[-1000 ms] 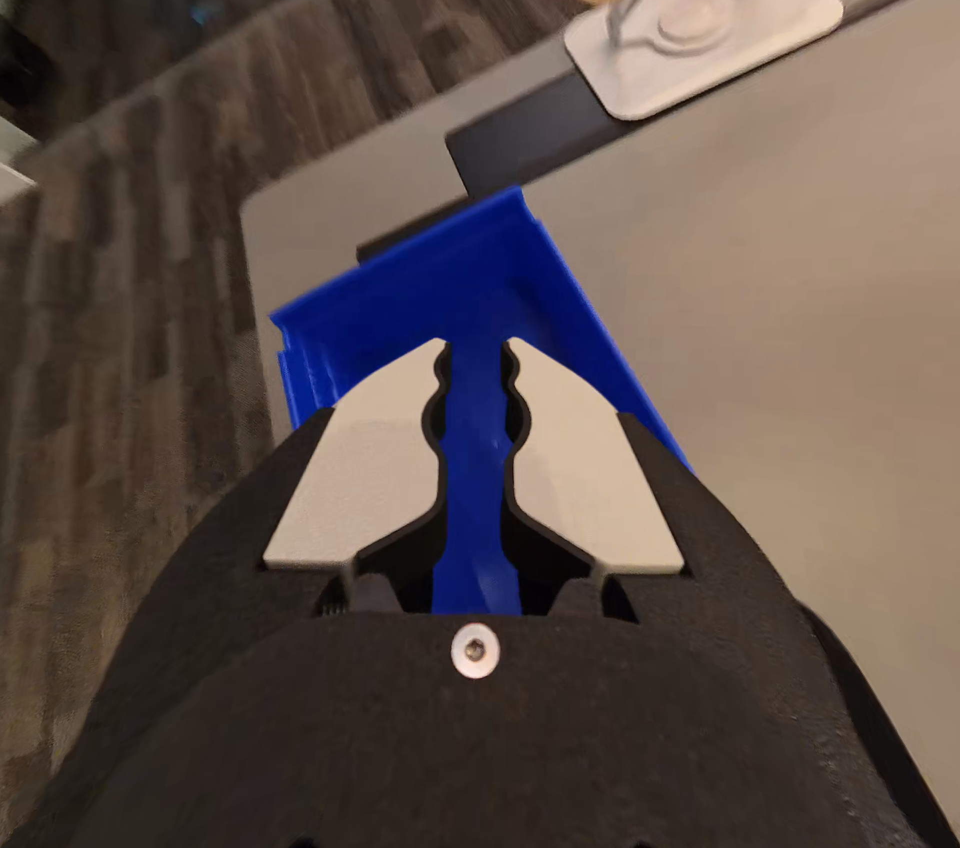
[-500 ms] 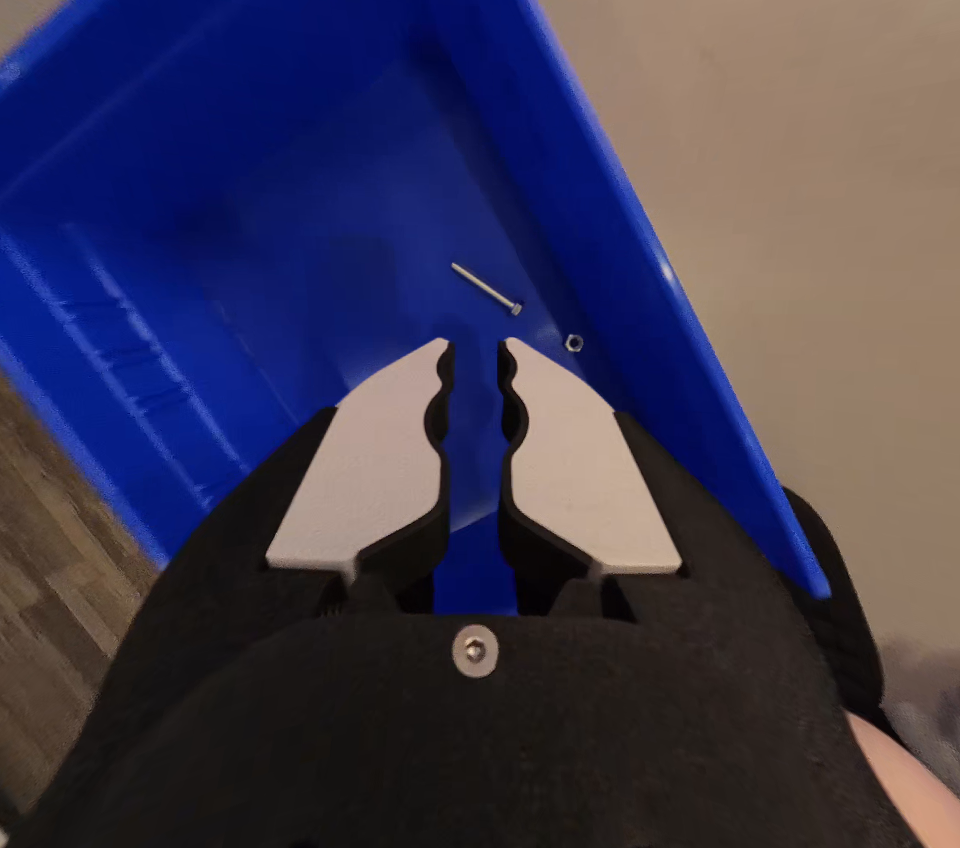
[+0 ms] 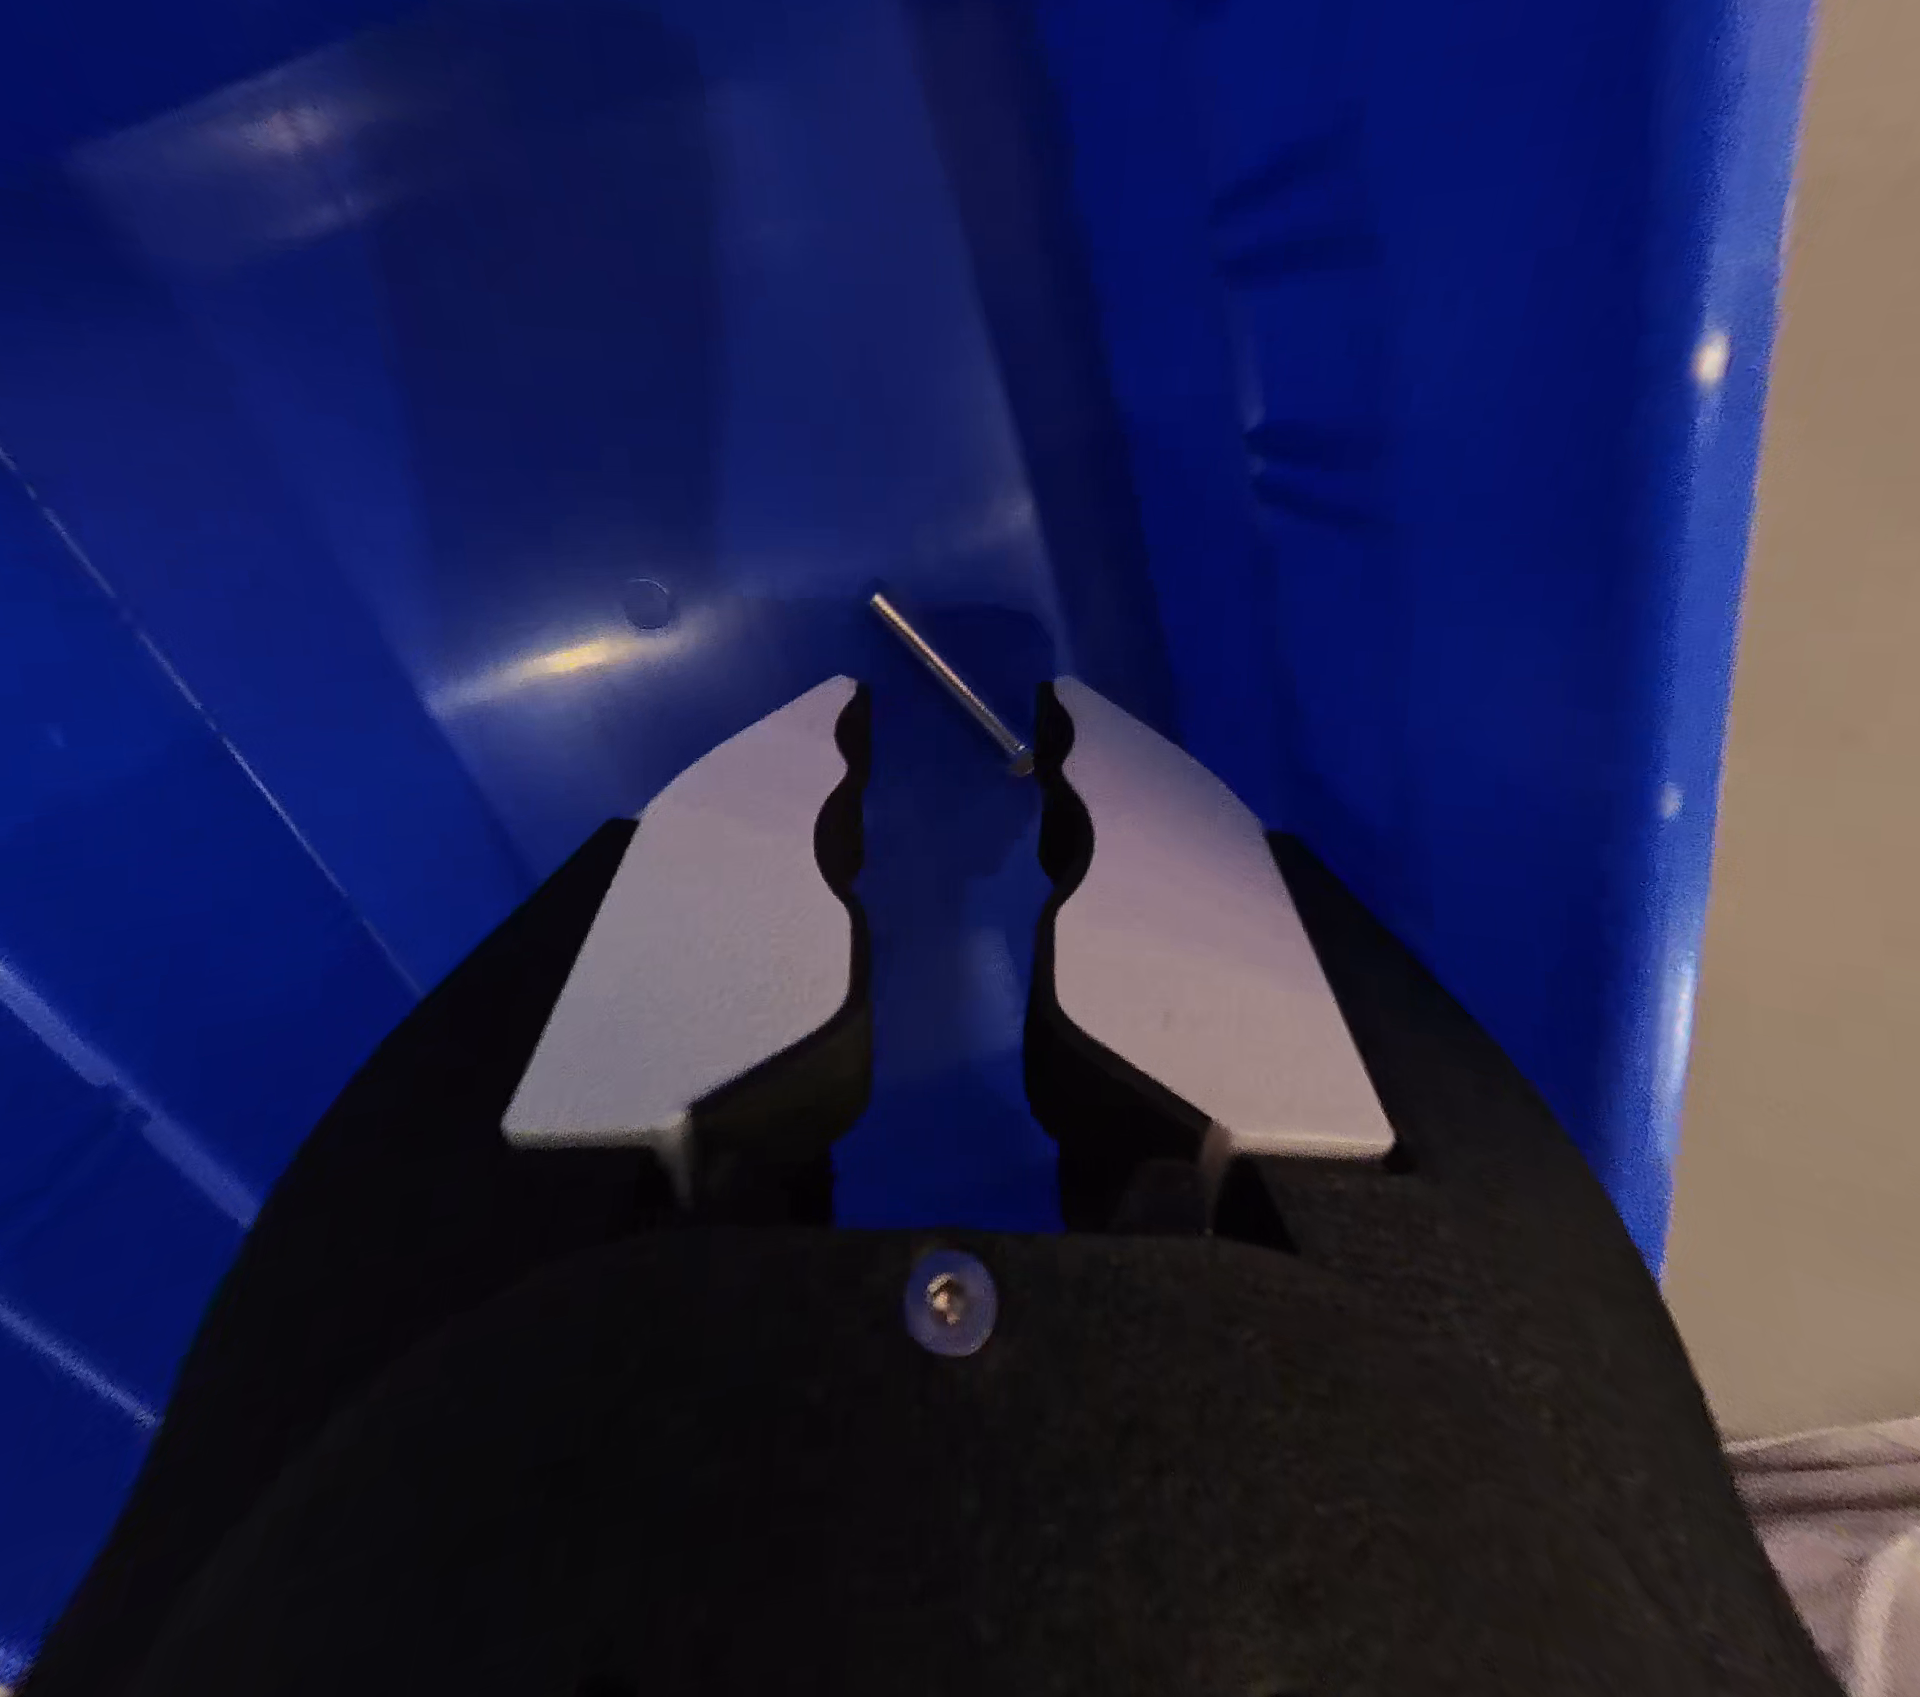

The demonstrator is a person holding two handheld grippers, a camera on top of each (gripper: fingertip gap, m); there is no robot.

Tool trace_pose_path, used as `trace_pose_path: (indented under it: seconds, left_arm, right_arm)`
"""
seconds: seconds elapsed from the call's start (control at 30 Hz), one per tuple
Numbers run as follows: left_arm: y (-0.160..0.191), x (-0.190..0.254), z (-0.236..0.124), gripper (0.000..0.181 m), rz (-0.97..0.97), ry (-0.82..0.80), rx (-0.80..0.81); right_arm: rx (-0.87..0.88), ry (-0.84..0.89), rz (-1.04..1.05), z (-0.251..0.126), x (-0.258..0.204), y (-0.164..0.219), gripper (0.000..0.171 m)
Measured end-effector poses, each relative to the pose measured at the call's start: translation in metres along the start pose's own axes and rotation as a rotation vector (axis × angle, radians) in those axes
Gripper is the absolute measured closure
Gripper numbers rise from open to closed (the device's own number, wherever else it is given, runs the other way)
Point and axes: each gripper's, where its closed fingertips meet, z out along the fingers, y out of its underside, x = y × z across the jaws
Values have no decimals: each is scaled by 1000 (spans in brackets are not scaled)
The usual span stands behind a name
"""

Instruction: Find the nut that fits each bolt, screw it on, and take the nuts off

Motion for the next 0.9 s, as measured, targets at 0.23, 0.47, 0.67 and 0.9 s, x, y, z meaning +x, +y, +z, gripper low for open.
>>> trace_pose_path:
  seconds: [0.23,0.47,0.67,0.9]
  left_arm:
    - [9,1,8,156,-18,15,-65]
    - [9,-3,9,174,48,-18,-86]
    - [11,-12,-10,176,46,50,-11]
    - [-23,51,-127,176,213,215,473]
  right_arm:
    - [-2,-12,-27,-1,-4,-1,124]
    - [2,-17,-50,0,-7,-3,125]
    - [-7,-13,-51,-1,-5,-1,125]
    - [-5,-2,-45,-2,1,0,126]
